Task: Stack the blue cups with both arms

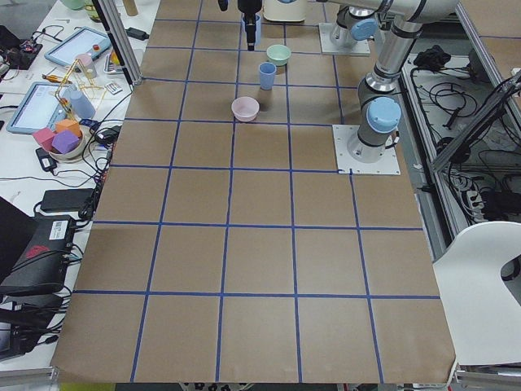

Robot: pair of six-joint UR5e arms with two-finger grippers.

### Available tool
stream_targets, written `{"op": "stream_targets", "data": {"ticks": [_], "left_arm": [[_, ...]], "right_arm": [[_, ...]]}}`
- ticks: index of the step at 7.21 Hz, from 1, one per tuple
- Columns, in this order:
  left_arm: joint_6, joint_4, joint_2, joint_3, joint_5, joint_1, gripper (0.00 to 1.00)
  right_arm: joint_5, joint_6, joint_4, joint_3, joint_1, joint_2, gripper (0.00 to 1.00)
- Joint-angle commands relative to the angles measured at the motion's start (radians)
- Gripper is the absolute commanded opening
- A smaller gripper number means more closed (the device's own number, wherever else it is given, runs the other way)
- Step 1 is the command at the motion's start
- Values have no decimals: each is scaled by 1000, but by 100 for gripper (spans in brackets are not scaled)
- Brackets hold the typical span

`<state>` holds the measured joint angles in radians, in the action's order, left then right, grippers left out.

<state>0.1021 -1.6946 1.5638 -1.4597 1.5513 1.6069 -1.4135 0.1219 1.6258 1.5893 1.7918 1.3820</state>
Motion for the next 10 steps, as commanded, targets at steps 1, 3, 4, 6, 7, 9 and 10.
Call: {"op": "stream_targets", "data": {"ticks": [1,3,4,6,7,9,10], "left_arm": [[2,1,-5,-2,3,-2,100],[11,1,-5,-2,3,-2,100],[10,1,-5,-2,3,-2,100],[13,1,-4,-2,3,-1,100],[8,1,-5,-2,3,-1,100],[13,1,-4,-4,3,-1,100],[11,1,-5,-4,3,-1,100]], "right_arm": [[4,92,48,53,93,0,0],[4,113,109,92,115,0,0],[4,114,109,97,118,3,0],[4,116,111,115,133,2,0],[4,128,111,124,135,0,0],[-1,136,129,129,136,-4,0],[-1,139,152,129,136,-8,2]]}}
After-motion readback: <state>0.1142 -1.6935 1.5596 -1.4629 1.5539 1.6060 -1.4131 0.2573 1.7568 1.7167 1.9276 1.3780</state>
